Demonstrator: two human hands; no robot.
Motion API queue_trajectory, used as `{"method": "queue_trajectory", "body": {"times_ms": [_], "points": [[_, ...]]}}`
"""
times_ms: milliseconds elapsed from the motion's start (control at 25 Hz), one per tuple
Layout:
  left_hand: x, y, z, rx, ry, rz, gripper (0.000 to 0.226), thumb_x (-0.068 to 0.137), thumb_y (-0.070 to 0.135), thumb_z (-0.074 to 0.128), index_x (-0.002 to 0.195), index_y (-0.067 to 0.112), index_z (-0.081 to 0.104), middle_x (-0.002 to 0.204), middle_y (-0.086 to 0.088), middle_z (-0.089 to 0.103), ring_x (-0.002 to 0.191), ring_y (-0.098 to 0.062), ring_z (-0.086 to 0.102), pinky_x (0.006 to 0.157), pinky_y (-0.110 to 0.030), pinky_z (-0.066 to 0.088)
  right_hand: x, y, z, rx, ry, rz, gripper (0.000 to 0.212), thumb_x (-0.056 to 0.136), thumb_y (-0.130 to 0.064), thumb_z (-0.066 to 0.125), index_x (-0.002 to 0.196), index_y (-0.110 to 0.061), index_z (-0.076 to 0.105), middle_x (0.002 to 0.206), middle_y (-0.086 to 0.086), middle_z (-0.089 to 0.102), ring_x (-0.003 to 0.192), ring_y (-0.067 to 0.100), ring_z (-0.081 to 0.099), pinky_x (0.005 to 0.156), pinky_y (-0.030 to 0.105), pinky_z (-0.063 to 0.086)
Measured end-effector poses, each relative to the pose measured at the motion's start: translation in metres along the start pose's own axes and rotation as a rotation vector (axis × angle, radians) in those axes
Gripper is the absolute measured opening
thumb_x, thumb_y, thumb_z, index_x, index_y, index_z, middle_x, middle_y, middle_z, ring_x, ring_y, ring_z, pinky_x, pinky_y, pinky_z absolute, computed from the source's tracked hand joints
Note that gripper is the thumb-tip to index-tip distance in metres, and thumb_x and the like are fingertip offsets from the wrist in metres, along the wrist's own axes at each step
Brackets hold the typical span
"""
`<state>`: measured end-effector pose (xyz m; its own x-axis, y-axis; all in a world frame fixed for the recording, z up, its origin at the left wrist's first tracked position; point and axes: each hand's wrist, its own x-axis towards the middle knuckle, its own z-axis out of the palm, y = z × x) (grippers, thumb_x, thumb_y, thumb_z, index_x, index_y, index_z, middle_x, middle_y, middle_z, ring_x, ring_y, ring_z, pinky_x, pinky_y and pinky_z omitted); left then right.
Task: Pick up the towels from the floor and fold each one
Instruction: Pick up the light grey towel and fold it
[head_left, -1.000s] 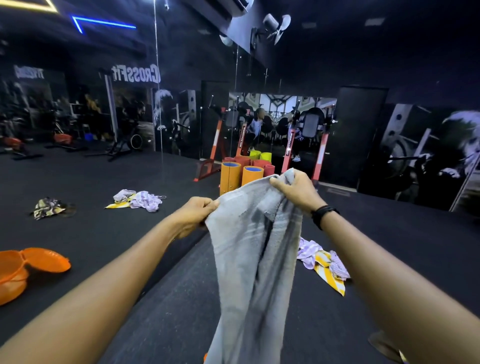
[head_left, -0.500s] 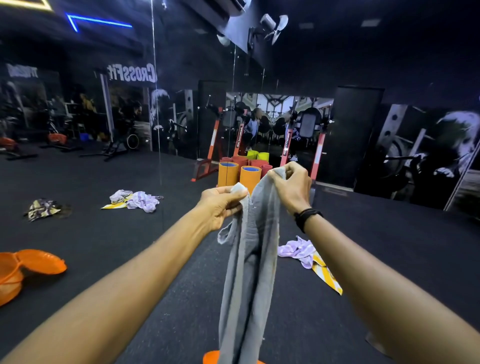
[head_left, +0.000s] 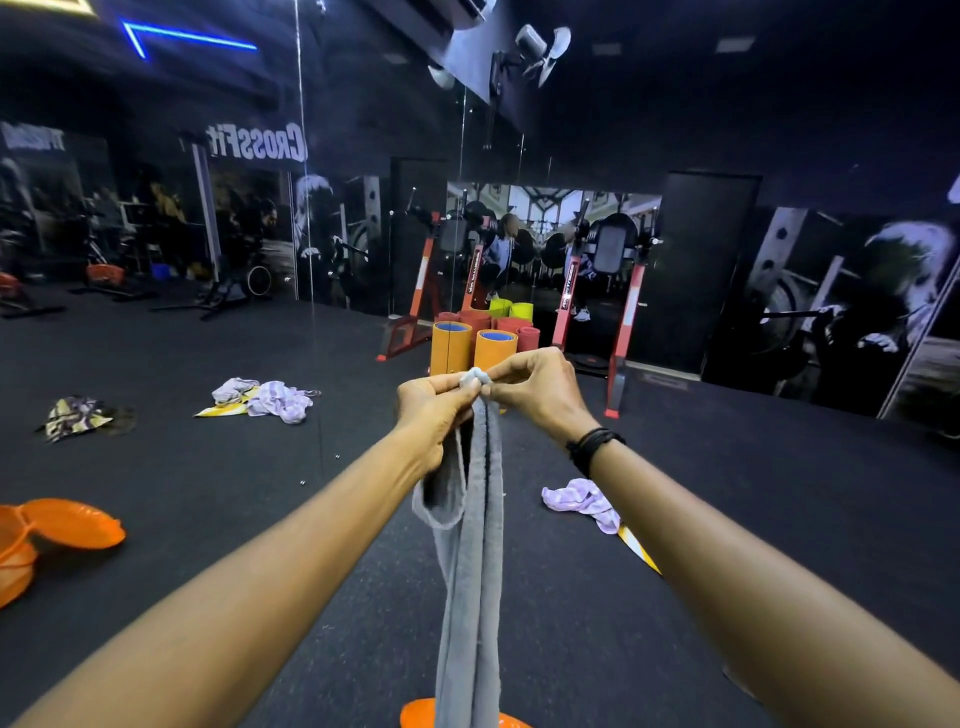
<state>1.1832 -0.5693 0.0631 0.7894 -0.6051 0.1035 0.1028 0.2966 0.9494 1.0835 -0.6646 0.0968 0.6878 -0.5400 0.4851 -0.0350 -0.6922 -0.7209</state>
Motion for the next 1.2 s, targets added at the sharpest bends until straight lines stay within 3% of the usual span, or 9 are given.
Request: {"method": "queue_trajectory", "body": {"times_ms": [200, 400, 520, 600, 680, 880, 960, 1080, 1200], "points": [[-0.003, -0.001, 0.004, 0.018, 0.004, 0.08, 0.009, 0.084, 0.009, 0.071, 0.088, 0.014, 0.077, 0.097, -0.01, 0.074, 0.097, -0.023, 0.07, 0.089, -0.036, 0.055, -0.001, 0.001, -0.003, 0.031, -0.019, -0.009, 0.012, 0.076, -0.01, 0.08, 0.084, -0.003, 0.076, 0.077, 0.008, 0.074, 0.066, 0.011, 0.07, 0.062, 0.023, 0.058], [-0.013, 0.005, 0.004, 0.046, -0.09, 0.103, 0.032, 0.076, 0.002, 0.076, 0.107, 0.006, 0.069, 0.093, -0.007, 0.074, 0.082, -0.013, 0.071, 0.076, -0.023, 0.057, 0.001, 0.006, -0.008, 0.21, -0.215, 0.072, 0.017, 0.087, 0.006, 0.063, 0.101, 0.003, 0.071, 0.095, 0.018, 0.072, 0.079, 0.015, 0.069, 0.08, 0.029, 0.058], [-0.012, 0.006, -0.002, 0.14, -0.078, 0.122, 0.023, 0.08, -0.005, 0.069, 0.102, 0.003, 0.07, 0.088, -0.007, 0.073, 0.074, -0.011, 0.07, 0.066, -0.021, 0.056, -0.003, 0.007, -0.017, 0.3, -0.335, 0.125, 0.023, 0.09, 0.013, 0.052, 0.103, 0.003, 0.068, 0.095, 0.016, 0.07, 0.079, 0.015, 0.069, 0.074, 0.025, 0.059], [-0.01, 0.007, -0.006, 0.223, -0.105, 0.119, 0.015, 0.088, 0.0, 0.063, 0.094, 0.01, 0.071, 0.088, -0.006, 0.072, 0.08, -0.015, 0.067, 0.069, -0.023, 0.054, -0.004, 0.008, -0.024, 0.218, -0.258, 0.075, 0.02, 0.089, 0.008, 0.055, 0.099, -0.004, 0.068, 0.091, 0.008, 0.07, 0.072, 0.013, 0.067, 0.062, 0.024, 0.057], [-0.011, 0.011, -0.008, 0.284, -0.209, 0.124, 0.019, 0.095, 0.003, 0.053, 0.089, 0.015, 0.067, 0.088, -0.003, 0.069, 0.082, -0.015, 0.062, 0.073, -0.023, 0.049, -0.003, 0.013, -0.032, 0.104, -0.214, -0.015, 0.018, 0.085, -0.003, 0.067, 0.101, -0.013, 0.068, 0.094, 0.0, 0.066, 0.073, 0.01, 0.062, 0.062, 0.021, 0.052], [-0.015, 0.026, -0.012, 0.208, -0.452, 0.08, 0.021, 0.102, 0.008, 0.036, 0.09, 0.015, 0.051, 0.079, -0.002, 0.055, 0.066, -0.006, 0.053, 0.058, -0.018, 0.046, -0.01, 0.017, -0.031, 0.08, -0.435, -0.024, 0.032, 0.072, -0.012, 0.083, 0.097, -0.012, 0.062, 0.087, -0.002, 0.062, 0.076, 0.01, 0.057, 0.07, 0.023, 0.051], [-0.013, 0.029, -0.014, 0.219, -0.429, 0.11, 0.021, 0.103, 0.008, 0.035, 0.089, 0.016, 0.05, 0.082, -0.003, 0.061, 0.067, -0.005, 0.057, 0.058, -0.018, 0.046, -0.011, 0.018, -0.033, 0.106, -0.428, -0.029, 0.037, 0.068, -0.016, 0.086, 0.093, -0.012, 0.058, 0.081, -0.001, 0.059, 0.069, 0.011, 0.053, 0.064, 0.024, 0.048], [-0.007, 0.033, -0.016, 0.257, -0.326, 0.154, 0.021, 0.103, 0.011, 0.037, 0.09, 0.017, 0.053, 0.103, -0.023, 0.063, 0.088, -0.02, 0.056, 0.07, -0.028, 0.044, -0.011, 0.025, -0.036, 0.066, -0.422, -0.038, 0.048, 0.062, -0.027, 0.09, 0.09, -0.015, 0.053, 0.079, 0.001, 0.059, 0.068, 0.015, 0.053, 0.059, 0.028, 0.044], [0.001, 0.04, -0.023, 0.215, -0.191, 0.164, 0.024, 0.103, 0.01, 0.036, 0.09, 0.017, 0.055, 0.102, -0.02, 0.066, 0.09, -0.022, 0.058, 0.071, -0.029, 0.046, -0.013, 0.032, -0.043, -0.235, -0.542, -0.029, 0.045, 0.06, -0.041, 0.089, 0.087, -0.018, 0.062, 0.085, 0.002, 0.07, 0.078, 0.022, 0.065, 0.079, 0.042, 0.054]]}}
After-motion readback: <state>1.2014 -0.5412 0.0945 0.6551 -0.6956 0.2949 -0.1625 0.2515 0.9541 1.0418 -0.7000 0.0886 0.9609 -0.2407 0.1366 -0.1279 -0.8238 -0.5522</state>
